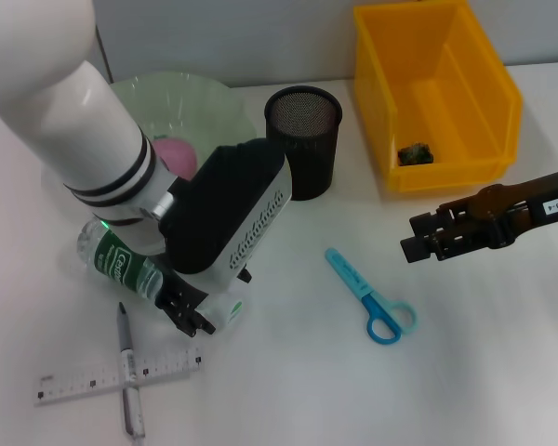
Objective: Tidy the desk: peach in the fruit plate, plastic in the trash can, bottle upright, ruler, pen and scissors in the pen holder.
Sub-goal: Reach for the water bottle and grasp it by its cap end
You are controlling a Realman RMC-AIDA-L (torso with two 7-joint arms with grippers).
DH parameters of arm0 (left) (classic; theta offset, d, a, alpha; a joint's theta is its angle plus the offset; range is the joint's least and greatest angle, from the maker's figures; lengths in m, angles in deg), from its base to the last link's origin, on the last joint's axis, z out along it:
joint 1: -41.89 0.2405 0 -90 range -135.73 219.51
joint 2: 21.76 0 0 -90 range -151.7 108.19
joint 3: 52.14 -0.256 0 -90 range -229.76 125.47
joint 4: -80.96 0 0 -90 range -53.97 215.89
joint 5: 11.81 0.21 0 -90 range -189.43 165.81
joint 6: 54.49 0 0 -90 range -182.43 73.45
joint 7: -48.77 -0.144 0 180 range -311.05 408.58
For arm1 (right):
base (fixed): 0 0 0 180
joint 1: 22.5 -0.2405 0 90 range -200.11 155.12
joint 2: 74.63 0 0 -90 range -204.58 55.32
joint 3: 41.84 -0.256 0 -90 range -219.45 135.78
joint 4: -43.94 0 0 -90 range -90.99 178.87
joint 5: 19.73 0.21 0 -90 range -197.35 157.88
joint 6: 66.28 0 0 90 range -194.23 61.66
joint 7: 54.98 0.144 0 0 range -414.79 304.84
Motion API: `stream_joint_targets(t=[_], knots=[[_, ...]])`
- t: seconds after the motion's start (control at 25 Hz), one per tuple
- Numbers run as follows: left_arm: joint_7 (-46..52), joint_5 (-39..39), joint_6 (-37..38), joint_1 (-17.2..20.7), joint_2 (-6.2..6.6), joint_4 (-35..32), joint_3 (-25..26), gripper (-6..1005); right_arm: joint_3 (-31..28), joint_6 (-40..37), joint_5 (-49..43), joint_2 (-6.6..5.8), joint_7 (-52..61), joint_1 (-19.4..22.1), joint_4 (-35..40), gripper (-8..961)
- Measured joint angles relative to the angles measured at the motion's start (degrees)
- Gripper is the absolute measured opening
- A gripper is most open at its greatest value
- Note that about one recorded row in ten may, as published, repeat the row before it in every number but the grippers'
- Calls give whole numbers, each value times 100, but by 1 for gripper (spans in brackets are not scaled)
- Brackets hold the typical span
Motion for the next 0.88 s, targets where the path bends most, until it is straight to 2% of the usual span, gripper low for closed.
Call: stream_joint_targets(t=[0.88], knots=[[-4,1,-388,-20,-1,228,-339,684,1,-9,-6,31,7,-6,0,733]])
